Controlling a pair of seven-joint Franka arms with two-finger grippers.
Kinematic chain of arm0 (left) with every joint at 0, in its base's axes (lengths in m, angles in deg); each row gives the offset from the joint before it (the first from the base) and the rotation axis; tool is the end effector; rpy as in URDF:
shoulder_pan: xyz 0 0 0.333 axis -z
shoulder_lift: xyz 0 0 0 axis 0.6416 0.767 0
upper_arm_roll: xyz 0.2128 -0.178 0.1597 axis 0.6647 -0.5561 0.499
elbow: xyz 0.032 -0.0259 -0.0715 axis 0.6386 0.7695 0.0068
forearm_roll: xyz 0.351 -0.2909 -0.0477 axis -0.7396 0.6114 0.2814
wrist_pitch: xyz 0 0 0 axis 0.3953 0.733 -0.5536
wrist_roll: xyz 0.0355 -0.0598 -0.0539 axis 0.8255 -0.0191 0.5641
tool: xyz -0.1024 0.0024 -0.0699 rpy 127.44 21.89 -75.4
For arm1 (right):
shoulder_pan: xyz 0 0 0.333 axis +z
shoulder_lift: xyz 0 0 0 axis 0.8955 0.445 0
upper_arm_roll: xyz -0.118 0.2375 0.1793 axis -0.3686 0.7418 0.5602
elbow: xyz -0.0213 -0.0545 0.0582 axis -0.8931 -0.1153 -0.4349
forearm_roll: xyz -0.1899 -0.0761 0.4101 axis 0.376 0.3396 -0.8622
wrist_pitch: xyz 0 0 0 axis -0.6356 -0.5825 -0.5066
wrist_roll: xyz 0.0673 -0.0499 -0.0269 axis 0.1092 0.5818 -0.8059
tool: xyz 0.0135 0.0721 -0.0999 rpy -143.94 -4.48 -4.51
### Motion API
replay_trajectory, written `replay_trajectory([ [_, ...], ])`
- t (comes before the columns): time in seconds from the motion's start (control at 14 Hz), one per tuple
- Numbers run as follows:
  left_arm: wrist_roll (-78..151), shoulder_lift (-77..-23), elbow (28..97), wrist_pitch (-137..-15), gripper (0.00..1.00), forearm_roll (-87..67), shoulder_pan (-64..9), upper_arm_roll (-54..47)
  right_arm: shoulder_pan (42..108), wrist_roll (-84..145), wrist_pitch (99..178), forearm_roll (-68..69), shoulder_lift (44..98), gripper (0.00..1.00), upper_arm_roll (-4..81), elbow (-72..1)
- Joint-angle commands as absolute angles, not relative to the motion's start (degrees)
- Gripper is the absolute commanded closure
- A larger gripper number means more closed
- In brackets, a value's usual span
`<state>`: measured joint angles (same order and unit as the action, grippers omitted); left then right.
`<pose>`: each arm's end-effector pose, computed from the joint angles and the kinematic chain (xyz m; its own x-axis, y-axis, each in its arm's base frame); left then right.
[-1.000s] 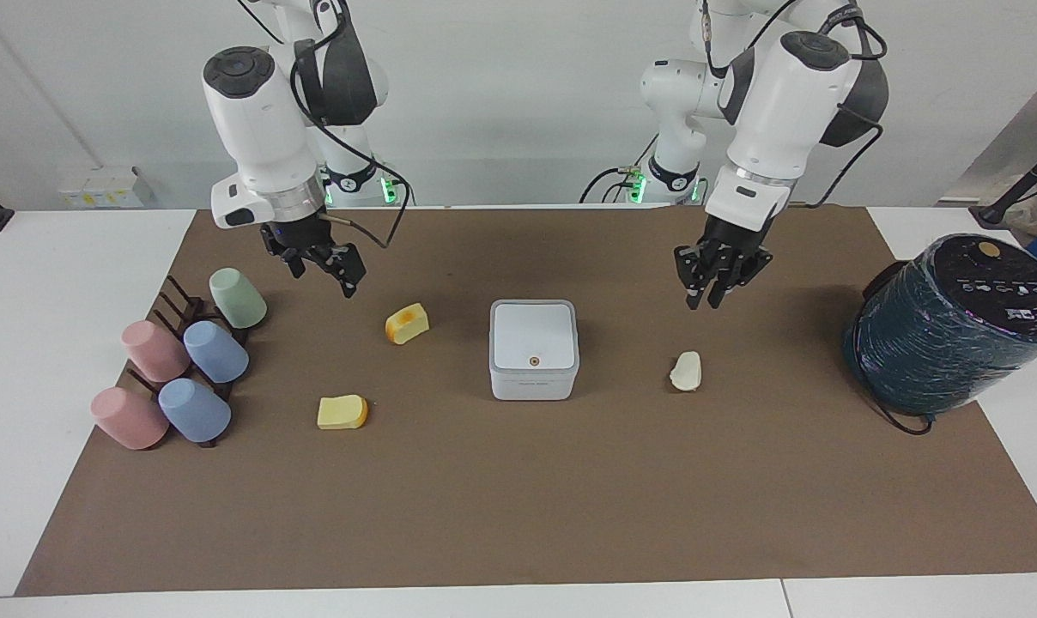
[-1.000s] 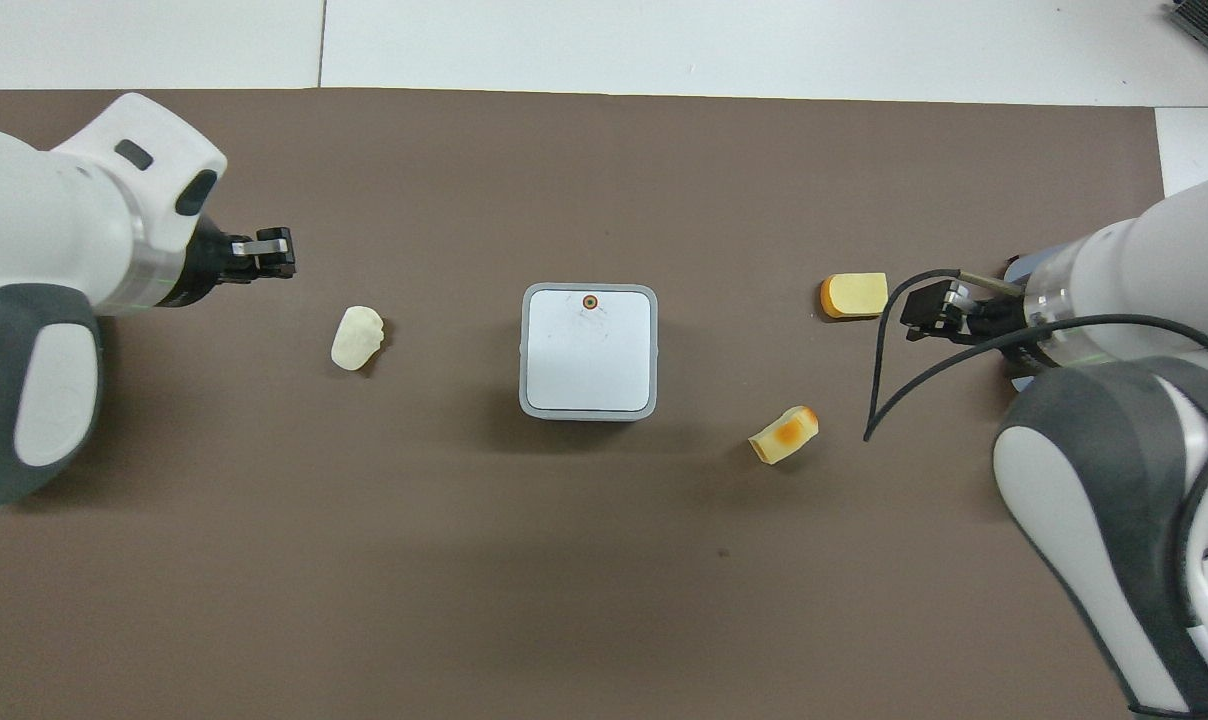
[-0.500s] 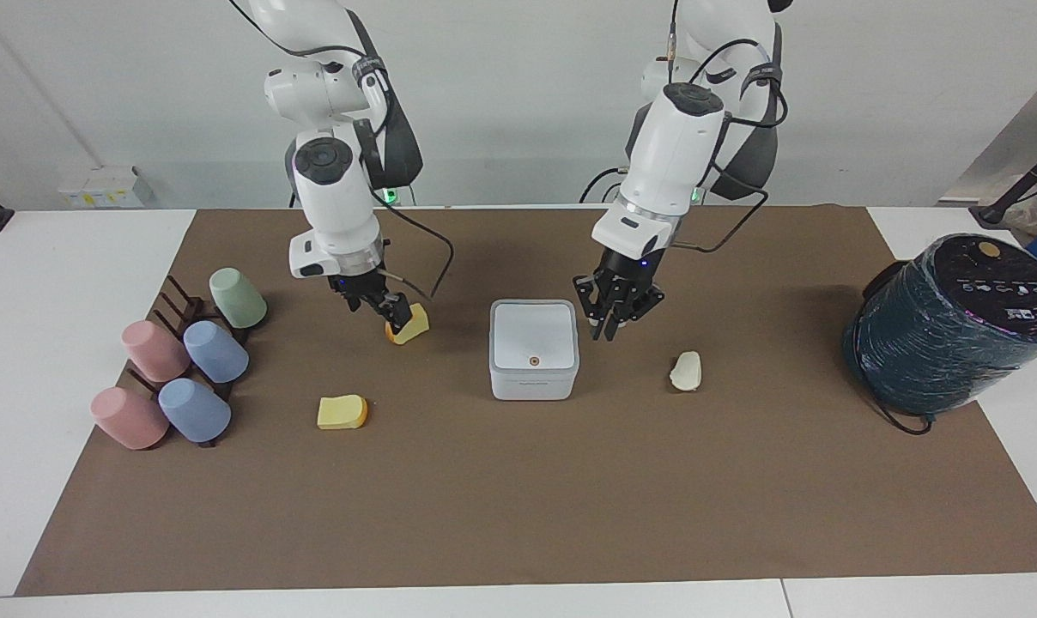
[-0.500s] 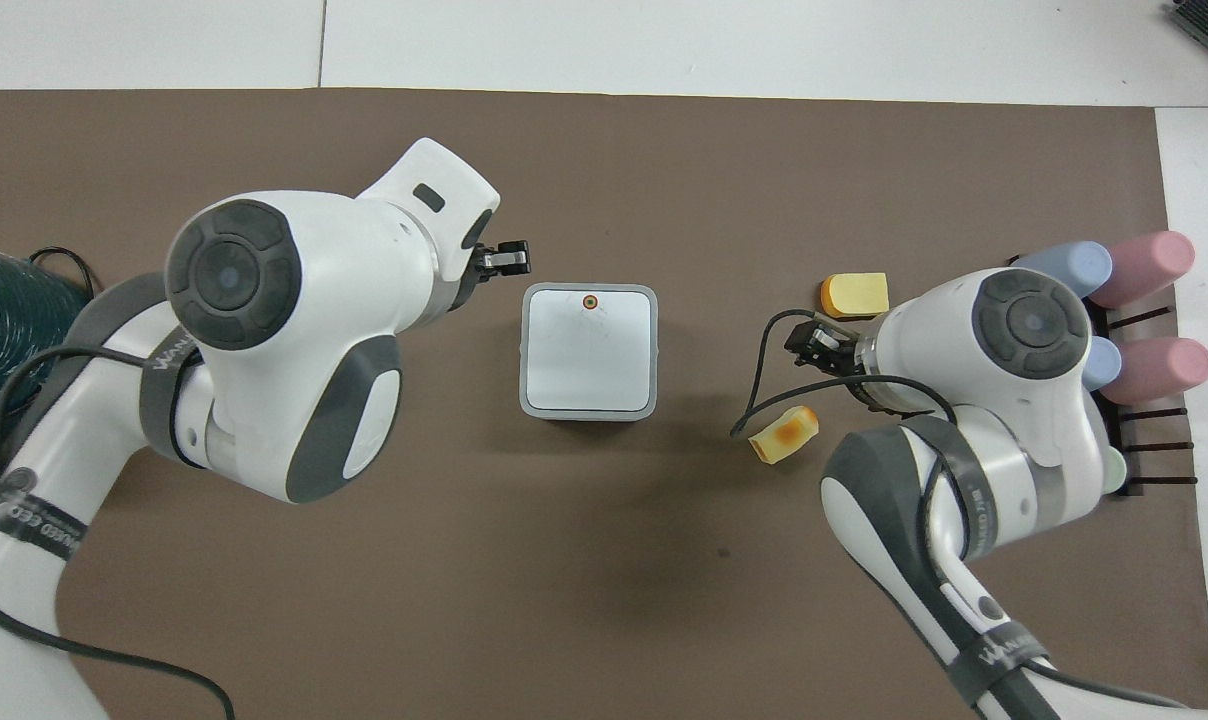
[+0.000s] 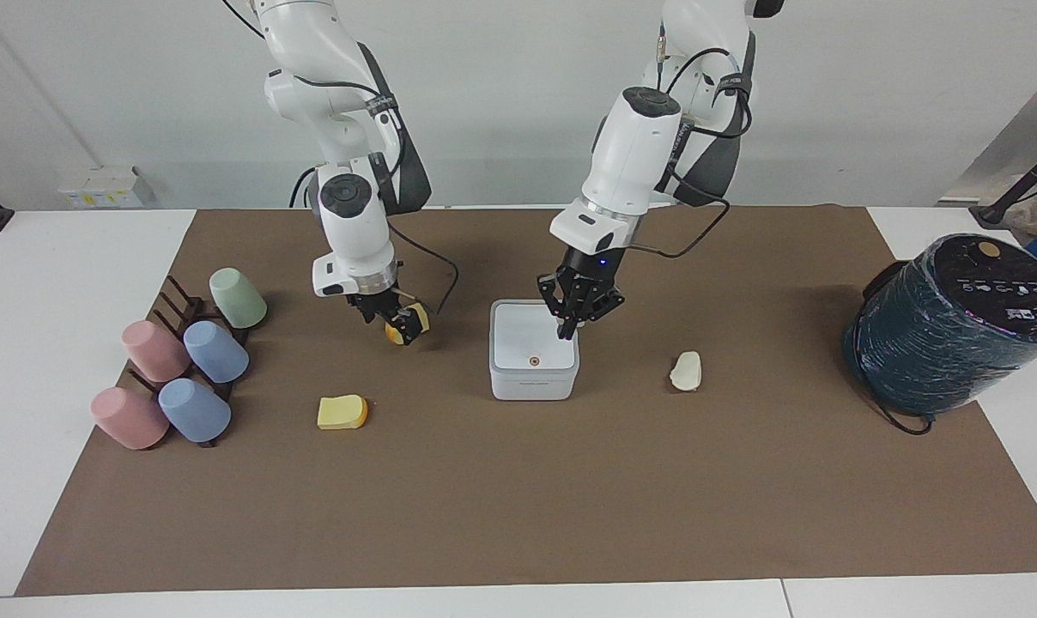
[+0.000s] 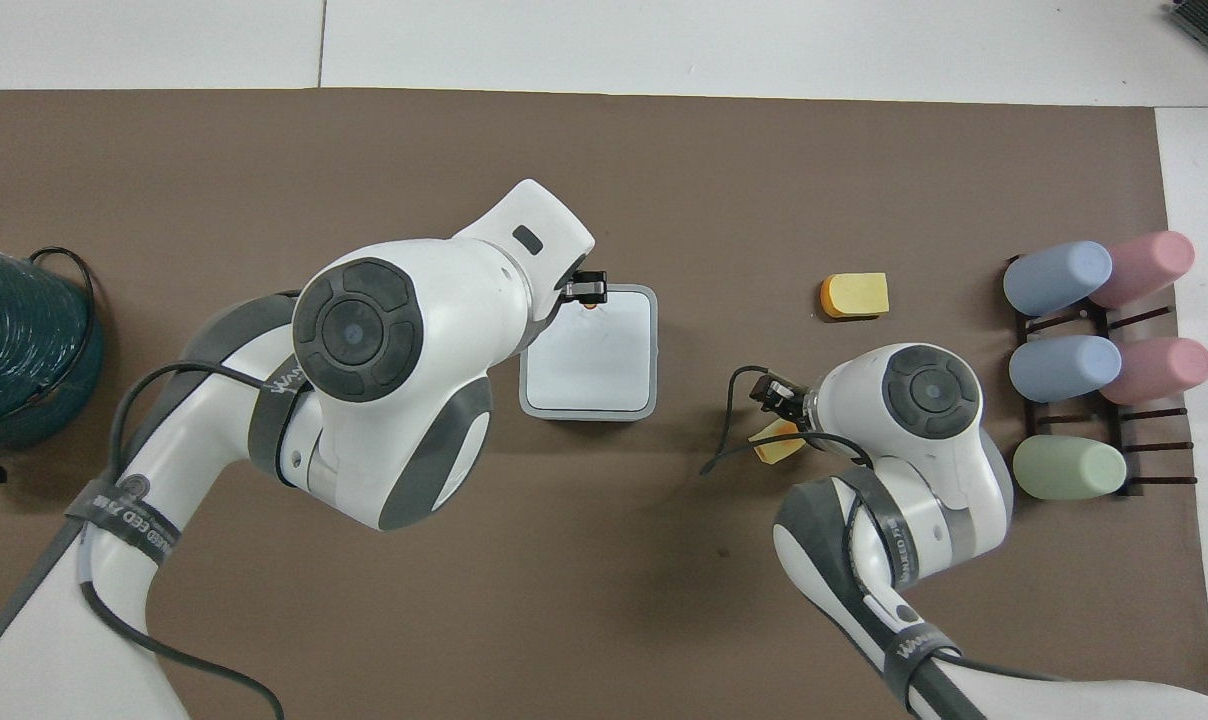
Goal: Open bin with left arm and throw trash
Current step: 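Reach the left gripper to the bin lid while the right gripper reaches the orange piece, then lift the bin lid with the left gripper while the right gripper grasps the orange piece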
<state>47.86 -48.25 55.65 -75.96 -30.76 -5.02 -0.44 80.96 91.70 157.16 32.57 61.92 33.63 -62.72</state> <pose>0.5930 -0.4152 0.4474 0.9417 -0.0398 0.3342 -0.1313 -0.9577 0.2561 0.5372 0.1883 0.2440 0.8419 -0.5396 0.0008 -0.5396 -0.8417 0.0196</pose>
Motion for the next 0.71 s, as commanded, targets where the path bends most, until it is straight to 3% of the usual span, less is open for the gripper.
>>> replay_trajectory([
  [0.0, 47.69, -46.02, 56.82, -79.38, 0.92, -29.66, -2.65, 0.61, 81.16, 92.78, 158.56, 32.54, 61.20, 1.00, 33.60, -63.88],
  [0.64, 47.78, -39.59, 56.99, -82.89, 0.91, -29.49, -1.07, 0.61, 75.97, 92.60, 161.20, 32.54, 64.18, 1.00, 33.43, -55.72],
])
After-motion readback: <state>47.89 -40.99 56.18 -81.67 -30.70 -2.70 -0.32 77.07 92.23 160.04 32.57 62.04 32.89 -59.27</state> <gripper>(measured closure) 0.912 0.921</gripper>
